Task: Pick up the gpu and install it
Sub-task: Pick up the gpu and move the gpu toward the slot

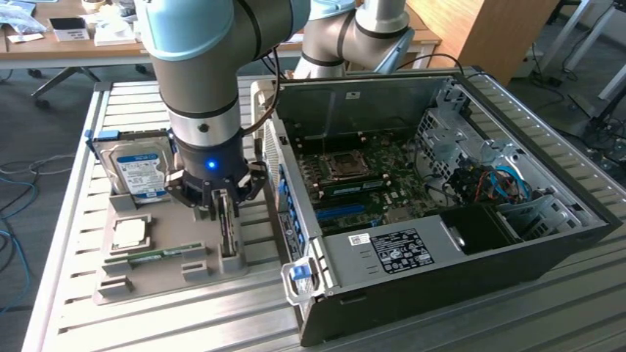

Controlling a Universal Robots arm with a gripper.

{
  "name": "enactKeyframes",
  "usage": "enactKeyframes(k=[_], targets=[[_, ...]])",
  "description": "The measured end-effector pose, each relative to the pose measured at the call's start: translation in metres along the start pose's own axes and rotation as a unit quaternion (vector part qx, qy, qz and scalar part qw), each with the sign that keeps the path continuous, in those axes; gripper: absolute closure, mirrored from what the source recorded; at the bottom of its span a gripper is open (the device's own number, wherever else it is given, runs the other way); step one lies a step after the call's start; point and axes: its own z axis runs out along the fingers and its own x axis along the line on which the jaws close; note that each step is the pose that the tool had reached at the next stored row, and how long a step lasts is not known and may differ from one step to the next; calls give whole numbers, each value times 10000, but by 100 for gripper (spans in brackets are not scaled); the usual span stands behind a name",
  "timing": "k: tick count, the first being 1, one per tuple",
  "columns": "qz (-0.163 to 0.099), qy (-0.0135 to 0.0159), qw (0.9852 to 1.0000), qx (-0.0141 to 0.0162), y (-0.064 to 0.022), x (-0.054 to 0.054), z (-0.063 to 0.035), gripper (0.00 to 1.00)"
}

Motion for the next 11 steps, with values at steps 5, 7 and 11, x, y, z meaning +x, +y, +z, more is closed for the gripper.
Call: enactKeyframes(k=[5, 7, 11], targets=[[0, -2, 10000, -2, 0, 0, 11, 58], [0, -1, 10000, -1, 0, 0, 11, 58], [0, -1, 10000, -1, 0, 0, 11, 58]])
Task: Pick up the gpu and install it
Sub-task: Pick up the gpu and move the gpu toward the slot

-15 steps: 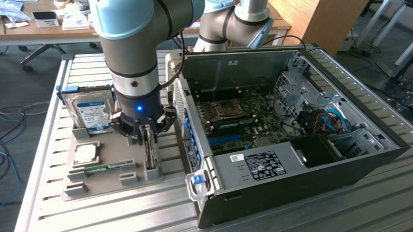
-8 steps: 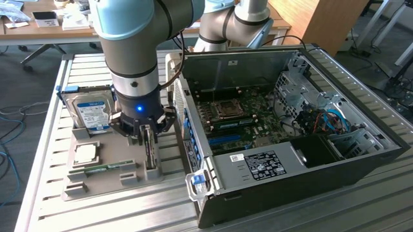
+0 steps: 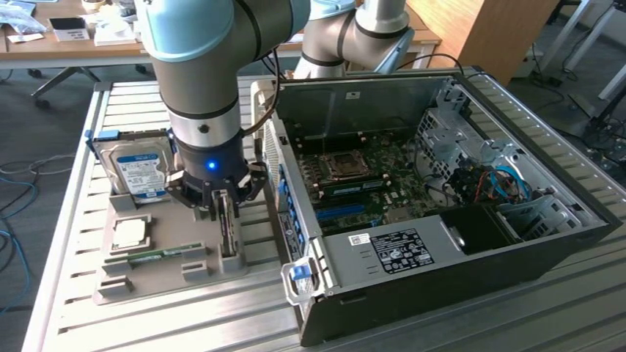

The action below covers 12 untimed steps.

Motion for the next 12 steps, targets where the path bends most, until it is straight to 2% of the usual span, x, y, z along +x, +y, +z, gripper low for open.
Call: enactKeyframes(k=[10, 11, 12], targets=[[0, 0, 10000, 0, 0, 0, 0, 60], [0, 0, 10000, 0, 0, 0, 0, 67], [0, 0, 10000, 0, 0, 0, 0, 67]])
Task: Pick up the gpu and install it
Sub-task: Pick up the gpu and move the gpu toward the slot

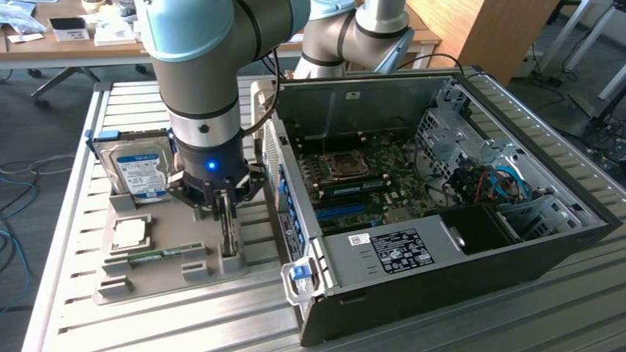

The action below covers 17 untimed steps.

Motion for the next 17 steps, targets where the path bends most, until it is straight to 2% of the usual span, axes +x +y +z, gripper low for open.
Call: enactKeyframes(k=[17], targets=[[0, 2, 10000, 0, 0, -2, 5, 69]])
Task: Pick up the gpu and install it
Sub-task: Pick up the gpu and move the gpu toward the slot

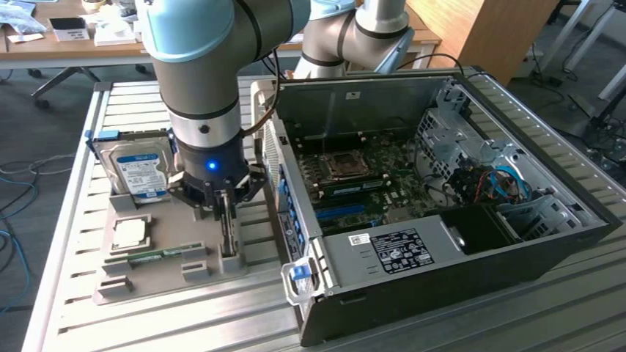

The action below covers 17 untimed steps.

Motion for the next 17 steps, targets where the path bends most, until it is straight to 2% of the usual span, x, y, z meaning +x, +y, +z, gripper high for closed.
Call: enactKeyframes(k=[1, 13, 17], targets=[[0, -1, 10000, 0, 0, 0, 0, 73], [0, -1, 10000, 0, 0, -1, 1, 73], [-124, 5, 9999, -3, 0, 0, 1, 73]])
